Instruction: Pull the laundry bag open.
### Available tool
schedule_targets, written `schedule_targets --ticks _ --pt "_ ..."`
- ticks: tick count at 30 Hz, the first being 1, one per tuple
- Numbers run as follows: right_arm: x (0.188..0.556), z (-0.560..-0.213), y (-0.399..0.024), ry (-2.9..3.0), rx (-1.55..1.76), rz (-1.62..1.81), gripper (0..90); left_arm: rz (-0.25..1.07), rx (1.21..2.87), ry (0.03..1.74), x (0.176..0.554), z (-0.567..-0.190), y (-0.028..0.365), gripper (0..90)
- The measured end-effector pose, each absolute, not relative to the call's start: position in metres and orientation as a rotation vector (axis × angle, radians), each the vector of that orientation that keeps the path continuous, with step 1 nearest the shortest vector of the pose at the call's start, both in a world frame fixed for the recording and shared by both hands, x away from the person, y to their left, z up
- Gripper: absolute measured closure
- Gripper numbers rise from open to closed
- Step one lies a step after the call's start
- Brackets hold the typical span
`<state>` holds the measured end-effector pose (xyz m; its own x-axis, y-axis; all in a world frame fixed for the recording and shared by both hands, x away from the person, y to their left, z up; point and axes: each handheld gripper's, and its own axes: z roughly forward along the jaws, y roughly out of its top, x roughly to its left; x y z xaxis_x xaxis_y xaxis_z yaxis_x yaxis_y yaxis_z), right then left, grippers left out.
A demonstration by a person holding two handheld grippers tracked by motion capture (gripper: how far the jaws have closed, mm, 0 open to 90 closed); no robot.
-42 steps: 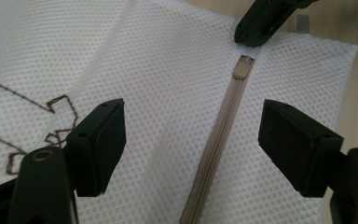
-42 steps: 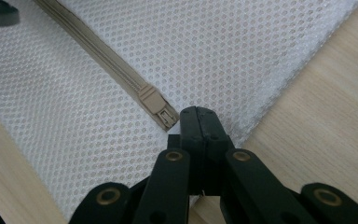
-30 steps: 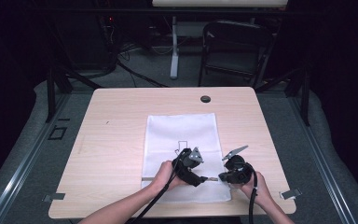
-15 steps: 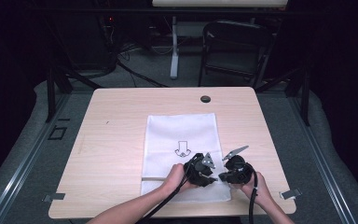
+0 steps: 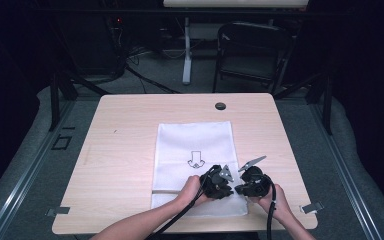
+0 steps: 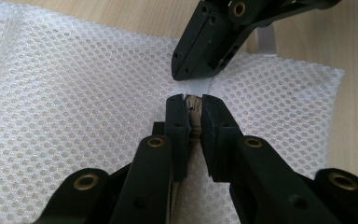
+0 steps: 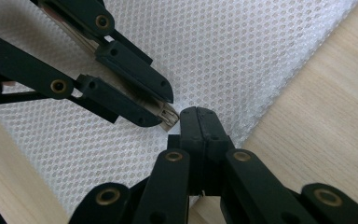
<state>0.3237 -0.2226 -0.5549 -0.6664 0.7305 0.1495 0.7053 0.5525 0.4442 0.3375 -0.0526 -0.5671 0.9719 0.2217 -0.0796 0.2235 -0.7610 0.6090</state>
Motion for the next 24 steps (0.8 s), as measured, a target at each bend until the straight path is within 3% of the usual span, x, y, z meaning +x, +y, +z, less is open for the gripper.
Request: schedule_targets --ticks 24 --pt "0.3225 -0.5577 -0.2231 2.733 1.267 0.759 90.0 0.016 2.456 0.323 0.3345 -0.5675 -0.0497 81.9"
